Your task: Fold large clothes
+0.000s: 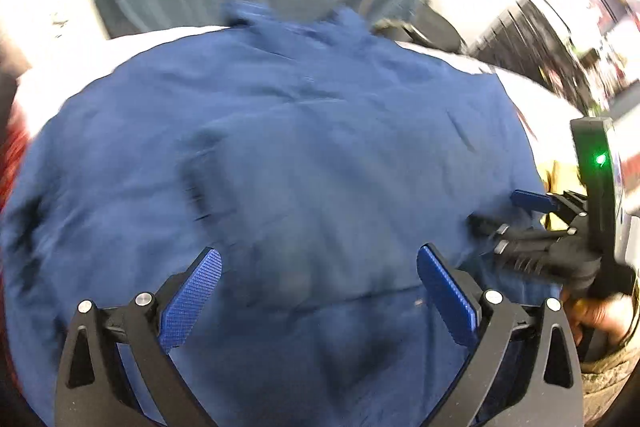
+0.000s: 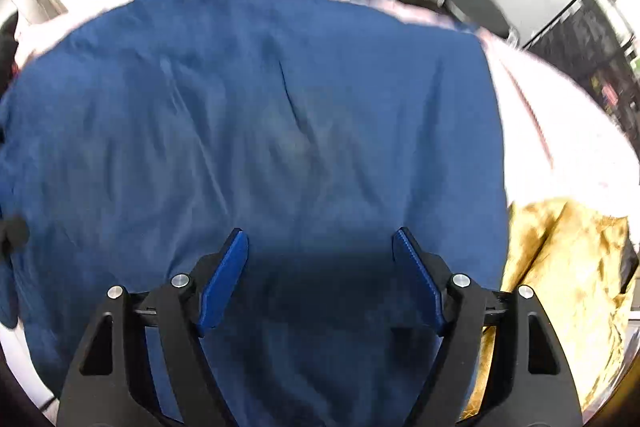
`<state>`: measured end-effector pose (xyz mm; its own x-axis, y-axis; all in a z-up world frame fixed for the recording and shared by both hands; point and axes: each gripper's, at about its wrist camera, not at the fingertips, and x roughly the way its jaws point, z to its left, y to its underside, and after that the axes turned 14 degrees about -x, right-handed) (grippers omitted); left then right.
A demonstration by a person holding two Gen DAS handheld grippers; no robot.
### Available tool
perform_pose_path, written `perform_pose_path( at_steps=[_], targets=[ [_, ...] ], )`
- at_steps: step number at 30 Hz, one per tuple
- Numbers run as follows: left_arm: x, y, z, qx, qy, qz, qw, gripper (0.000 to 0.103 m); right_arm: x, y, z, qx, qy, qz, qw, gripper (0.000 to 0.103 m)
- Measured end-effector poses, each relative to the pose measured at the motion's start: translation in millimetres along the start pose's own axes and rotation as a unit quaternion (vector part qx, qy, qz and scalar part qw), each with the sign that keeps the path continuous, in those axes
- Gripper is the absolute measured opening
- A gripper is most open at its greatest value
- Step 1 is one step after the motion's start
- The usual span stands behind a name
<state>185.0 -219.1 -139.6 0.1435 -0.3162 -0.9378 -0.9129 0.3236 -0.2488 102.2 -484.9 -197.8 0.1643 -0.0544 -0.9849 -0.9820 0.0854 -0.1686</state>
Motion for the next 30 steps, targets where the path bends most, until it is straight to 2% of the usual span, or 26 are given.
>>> perform_pose_path(
  at_steps=[5, 7, 10, 14, 20, 24, 30],
  targets=[
    [72.7, 9.6, -6.0, 0.029, -0.087, 0.076, 0.9929, 0.098, 21.6, 5.0, 6.4, -0.010, 0.007, 0.008, 1.000, 0.096],
    [85.6, 9.1, 5.8, 0.000, -0.075, 0.089, 0.9931, 0.098, 33.8, 3.7, 12.5, -0.015, 0.019, 0.022, 0.999, 0.097],
    [89.9, 7.7, 23.3, -0.028, -0.049, 0.079, 0.9953, 0.098, 42.0, 0.7, 17.7, -0.013, 0.040, 0.020, 0.999, 0.098],
    [93.7, 9.1, 25.8, -0.019, -0.054, 0.074, 0.9956, 0.098, 45.7, 6.7, 22.5, -0.012, 0.047, 0.001, 0.999, 0.098],
    [100.6, 14.3, 13.2, -0.014, -0.086, 0.053, 0.9948, 0.098, 49.0, 16.2, 21.9, -0.012, 0.055, -0.009, 0.998, 0.098],
    [103.1, 13.3, 12.9, -0.015, -0.083, 0.057, 0.9948, 0.098, 50.0, 18.6, 26.3, -0.013, 0.065, -0.013, 0.998, 0.098],
    [97.1, 20.9, 8.9, -0.012, -0.070, 0.048, 0.9963, 0.098, 44.1, 19.1, 56.9, -0.017, 0.066, -0.014, 0.998, 0.098]
  ],
)
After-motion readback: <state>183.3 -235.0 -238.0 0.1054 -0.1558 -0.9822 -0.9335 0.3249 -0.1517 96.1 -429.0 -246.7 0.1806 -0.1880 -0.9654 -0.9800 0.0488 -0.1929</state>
